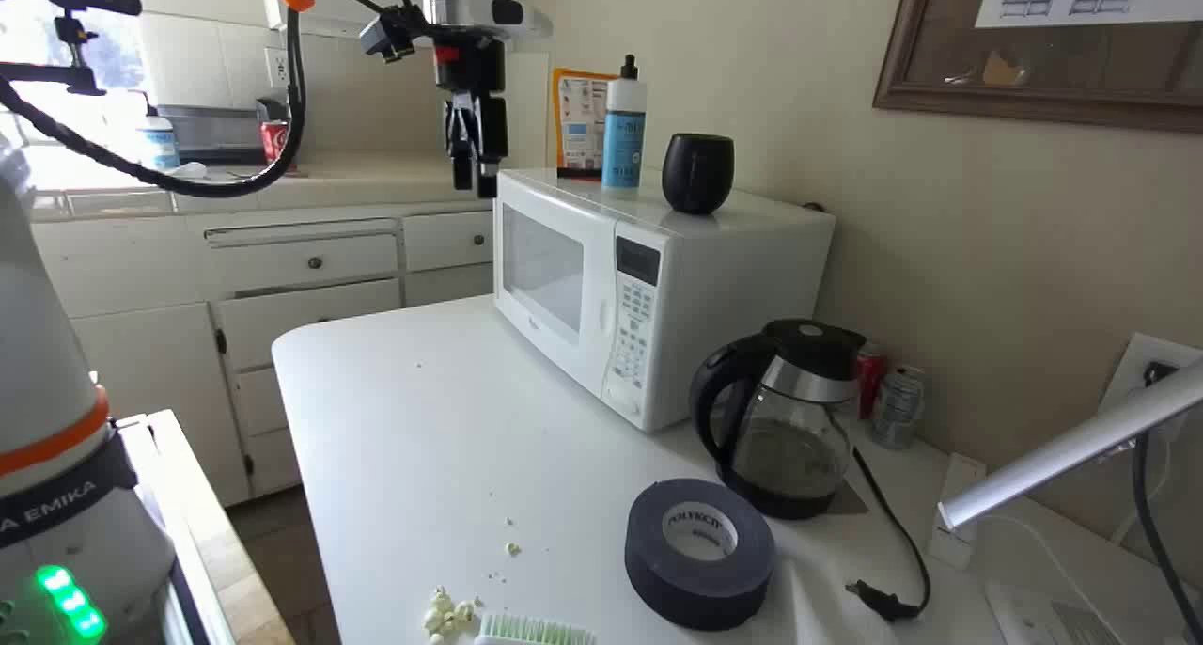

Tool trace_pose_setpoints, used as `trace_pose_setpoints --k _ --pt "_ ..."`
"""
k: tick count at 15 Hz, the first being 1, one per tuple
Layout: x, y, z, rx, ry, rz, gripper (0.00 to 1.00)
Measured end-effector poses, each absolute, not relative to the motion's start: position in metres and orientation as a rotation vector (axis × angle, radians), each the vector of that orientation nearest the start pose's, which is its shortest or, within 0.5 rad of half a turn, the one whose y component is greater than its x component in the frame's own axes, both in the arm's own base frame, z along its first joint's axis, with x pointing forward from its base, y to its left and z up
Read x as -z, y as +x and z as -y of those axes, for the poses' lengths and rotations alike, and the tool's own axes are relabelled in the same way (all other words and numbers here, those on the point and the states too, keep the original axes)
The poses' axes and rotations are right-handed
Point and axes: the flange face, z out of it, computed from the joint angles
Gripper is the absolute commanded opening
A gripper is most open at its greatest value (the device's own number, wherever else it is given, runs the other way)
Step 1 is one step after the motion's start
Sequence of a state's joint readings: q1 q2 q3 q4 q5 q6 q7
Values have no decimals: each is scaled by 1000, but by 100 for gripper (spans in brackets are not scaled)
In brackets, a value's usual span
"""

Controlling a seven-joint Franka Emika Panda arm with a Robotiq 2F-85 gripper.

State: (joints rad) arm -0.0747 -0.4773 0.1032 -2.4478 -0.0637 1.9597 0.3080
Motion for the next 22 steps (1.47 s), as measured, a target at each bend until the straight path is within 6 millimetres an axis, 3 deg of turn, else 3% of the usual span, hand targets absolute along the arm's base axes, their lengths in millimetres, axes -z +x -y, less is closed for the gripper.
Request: trace_pose_setpoints --k 11,14,17,22 --pt "-470 401 -8 6 -3218 -434 100" --pt "-469 401 1 4 -3211 -456 100" --pt "-457 399 34 -1 -3205 -421 100" --pt "-405 377 127 -62 -3121 -448 100"
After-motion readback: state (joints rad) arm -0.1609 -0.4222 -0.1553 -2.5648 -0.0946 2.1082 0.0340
